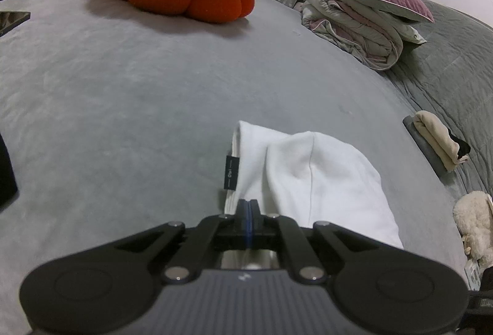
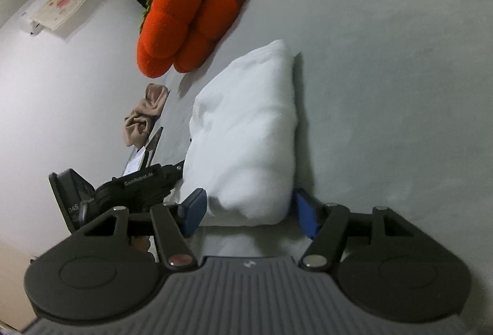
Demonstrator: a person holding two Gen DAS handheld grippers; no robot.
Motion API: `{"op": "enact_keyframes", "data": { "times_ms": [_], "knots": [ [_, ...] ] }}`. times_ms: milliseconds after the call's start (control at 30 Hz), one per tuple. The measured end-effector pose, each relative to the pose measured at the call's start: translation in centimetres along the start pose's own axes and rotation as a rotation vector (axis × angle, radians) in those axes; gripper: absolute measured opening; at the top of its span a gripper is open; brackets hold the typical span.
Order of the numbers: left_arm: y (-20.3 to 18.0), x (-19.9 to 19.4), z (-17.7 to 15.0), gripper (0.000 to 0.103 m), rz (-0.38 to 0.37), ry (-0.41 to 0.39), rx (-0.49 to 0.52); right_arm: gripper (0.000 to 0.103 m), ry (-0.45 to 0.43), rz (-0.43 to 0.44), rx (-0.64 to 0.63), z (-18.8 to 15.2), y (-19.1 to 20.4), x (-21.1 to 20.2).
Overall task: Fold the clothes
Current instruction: 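Grip the white shirt bundle's side with the right gripper while the left gripper pinches its end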
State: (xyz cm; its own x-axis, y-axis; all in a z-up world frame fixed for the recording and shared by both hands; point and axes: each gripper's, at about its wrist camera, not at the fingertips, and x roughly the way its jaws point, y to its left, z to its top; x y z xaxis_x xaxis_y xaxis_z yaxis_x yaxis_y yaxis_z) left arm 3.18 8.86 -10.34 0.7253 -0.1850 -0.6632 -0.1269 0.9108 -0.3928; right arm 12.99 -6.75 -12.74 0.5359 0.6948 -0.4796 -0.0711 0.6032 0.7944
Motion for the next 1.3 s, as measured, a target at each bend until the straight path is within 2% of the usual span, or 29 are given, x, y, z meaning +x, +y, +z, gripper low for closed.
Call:
{"op": "enact_keyframes", "data": {
  "times_ms": [33,133,233,367,433,467,500,567,600,633,733,800,867,933,967,1000,1033,1100,1133,1200,1300],
  "knots": [
    [0.0,0.0,0.0,0.003,-0.002,0.0,-0.001,0.043,-0.002,0.001,-0.002,-0.1,0.1,0.2],
    [0.2,0.0,-0.1,0.003,-0.01,-0.001,0.006,0.034,0.004,-0.019,-0.021,-0.2,0.2,0.2],
    [0.7,-0.1,0.1,0.003,-0.028,0.004,-0.022,0.033,0.006,-0.09,-0.11,-0.4,1.7,0.4],
    [1.6,-0.5,0.6,0.003,-0.077,0.012,-0.109,0.033,0.009,-0.097,-0.125,-0.5,1.4,0.6],
    [1.8,-1.1,0.7,0.01,-0.101,0.013,-0.148,0.033,0.006,-0.103,-0.135,-0.6,1.4,0.6],
    [1.8,-1.5,0.5,0.022,-0.107,0.014,-0.148,0.033,0.003,-0.103,-0.134,-0.7,1.4,0.5],
    [1.7,-1.9,0.4,0.048,-0.111,0.015,-0.147,0.033,0.001,-0.103,-0.133,-0.7,1.3,0.5],
    [1.7,-2.5,0.1,0.081,-0.04,0.014,-0.14,0.033,-0.005,-0.096,-0.119,-0.7,1.3,0.5],
    [1.8,-2.8,0.0,0.081,-0.019,0.005,-0.14,0.033,-0.008,-0.094,-0.114,-0.7,1.4,0.5],
    [2.2,-2.9,-0.1,0.081,-0.032,0.003,-0.155,0.034,-0.01,-0.093,-0.109,-0.7,1.4,0.6],
    [3.1,-3.2,-0.3,0.081,-0.137,0.009,-0.255,0.034,-0.017,-0.09,-0.097,-0.7,1.6,0.6],
    [2.5,-3.0,-0.8,0.08,-0.144,0.024,-0.24,0.034,-0.019,-0.084,-0.09,-0.7,1.7,0.5],
    [1.7,-2.9,-1.5,0.077,-0.106,0.033,-0.216,0.034,-0.022,-0.07,-0.068,-0.5,1.6,0.4],
    [1.1,-2.8,-2.2,0.073,-0.118,0.039,-0.242,0.035,-0.024,-0.058,-0.054,-0.4,1.6,0.2],
    [1.1,-2.6,-2.3,0.068,-0.126,0.047,-0.256,0.035,-0.024,-0.057,-0.057,-0.3,1.7,0.2],
    [1.0,-2.3,-2.7,0.057,-0.127,0.057,-0.262,0.035,-0.023,-0.055,-0.059,-0.3,1.8,0.2],
    [0.8,-2.0,-3.0,0.051,-0.122,0.066,-0.254,0.035,-0.023,-0.053,-0.061,-0.2,1.9,0.1],
    [0.1,-1.8,-3.3,0.039,-0.098,0.062,-0.192,0.035,-0.018,-0.074,-0.092,-0.4,2.2,0.3],
    [-0.1,-1.8,-3.2,0.037,-0.094,0.057,-0.164,0.035,-0.014,-0.087,-0.108,-0.5,2.4,0.4],
    [0.2,-1.9,-3.0,0.031,-0.104,0.059,-0.182,0.035,-0.012,-0.102,-0.127,-0.6,2.5,0.6],
    [0.6,-2.0,-2.9,0.029,-0.113,0.066,-0.198,0.036,-0.013,-0.118,-0.174,-0.7,2.8,0.6]
  ]
}}
